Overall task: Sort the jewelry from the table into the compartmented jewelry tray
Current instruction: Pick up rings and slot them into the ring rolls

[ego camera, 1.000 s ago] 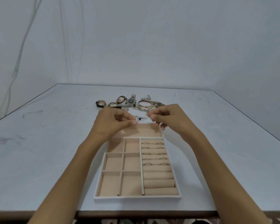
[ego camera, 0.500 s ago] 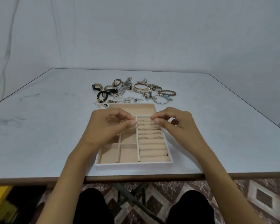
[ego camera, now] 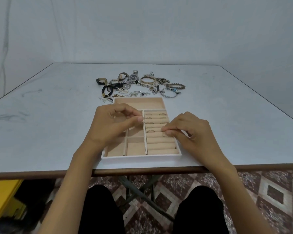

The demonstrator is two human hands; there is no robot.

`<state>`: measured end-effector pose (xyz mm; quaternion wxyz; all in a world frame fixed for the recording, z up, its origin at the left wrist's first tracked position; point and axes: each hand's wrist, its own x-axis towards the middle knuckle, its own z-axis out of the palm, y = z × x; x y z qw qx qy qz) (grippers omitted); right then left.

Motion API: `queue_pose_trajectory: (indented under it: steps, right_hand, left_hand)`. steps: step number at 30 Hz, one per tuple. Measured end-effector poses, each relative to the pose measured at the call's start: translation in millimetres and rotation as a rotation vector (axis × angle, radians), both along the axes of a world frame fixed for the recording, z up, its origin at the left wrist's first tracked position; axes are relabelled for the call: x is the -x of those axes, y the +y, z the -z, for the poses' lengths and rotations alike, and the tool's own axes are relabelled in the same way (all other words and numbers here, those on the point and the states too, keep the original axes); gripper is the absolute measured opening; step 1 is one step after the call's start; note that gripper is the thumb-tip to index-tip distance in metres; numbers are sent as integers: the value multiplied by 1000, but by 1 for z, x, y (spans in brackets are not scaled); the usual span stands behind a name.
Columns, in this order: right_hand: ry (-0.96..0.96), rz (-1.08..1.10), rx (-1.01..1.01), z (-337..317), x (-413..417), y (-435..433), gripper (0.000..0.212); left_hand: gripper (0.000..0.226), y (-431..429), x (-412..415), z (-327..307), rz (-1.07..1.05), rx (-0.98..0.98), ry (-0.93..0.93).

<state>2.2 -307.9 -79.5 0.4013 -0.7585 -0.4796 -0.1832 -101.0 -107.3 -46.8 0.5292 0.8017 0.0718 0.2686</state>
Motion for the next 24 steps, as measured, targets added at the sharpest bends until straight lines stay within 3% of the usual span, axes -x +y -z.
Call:
queue_pose_trajectory:
  steps: [4,14,24]
  right_hand:
    - [-66,27,10,1,1,0,10]
    - [39,11,22,0,0,0,9]
    - [77,-33,-96,-8,7,-5,26]
  left_hand:
    - [9,0,0,1,0,-9,-7]
    - [10,1,0,2,11,-21,1]
    - [12,3,-1,3,17,-55,-5]
